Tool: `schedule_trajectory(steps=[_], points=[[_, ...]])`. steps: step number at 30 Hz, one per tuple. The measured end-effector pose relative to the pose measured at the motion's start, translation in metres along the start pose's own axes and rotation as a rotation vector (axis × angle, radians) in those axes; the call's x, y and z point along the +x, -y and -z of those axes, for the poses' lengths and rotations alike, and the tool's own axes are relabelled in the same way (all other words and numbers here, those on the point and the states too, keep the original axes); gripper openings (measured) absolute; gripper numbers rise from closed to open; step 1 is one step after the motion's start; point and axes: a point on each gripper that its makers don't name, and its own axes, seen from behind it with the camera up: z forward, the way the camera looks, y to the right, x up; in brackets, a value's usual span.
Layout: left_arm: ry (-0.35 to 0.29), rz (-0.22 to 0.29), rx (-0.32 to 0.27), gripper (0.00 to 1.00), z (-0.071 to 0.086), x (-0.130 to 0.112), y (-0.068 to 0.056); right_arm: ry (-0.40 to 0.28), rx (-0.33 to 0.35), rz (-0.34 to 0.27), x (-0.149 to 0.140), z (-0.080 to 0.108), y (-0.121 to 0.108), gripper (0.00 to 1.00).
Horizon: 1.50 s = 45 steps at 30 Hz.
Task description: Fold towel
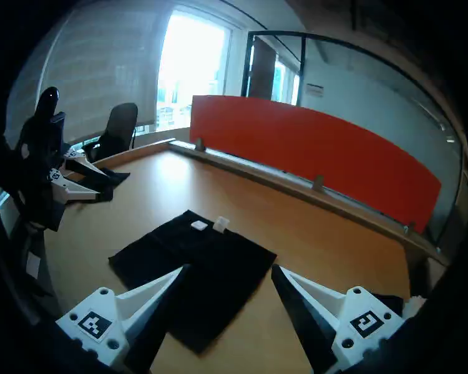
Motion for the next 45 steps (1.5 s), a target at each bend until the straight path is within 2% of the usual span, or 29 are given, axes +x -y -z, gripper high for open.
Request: schedule_trajectory(steps=[18, 27, 45], points=[[0.091, 0.006, -0.030, 0.71, -0.024, -0.060, -0.018, 0.102, 0.036, 0.006, -0.066, -0.024, 0.022, 1.00], [0.152, -0.013, -0.058, 0.71, -0.034, -0.094, -0.026, 0.155, 0.057, 0.002, -0.099, -0.033, 0.036, 1.00], [0.264, -0.005, -0.131, 0.71, -0.046, -0.140, -0.046, 0.262, 0.109, 0.000, -0.154, -0.037, 0.058, 1.00]])
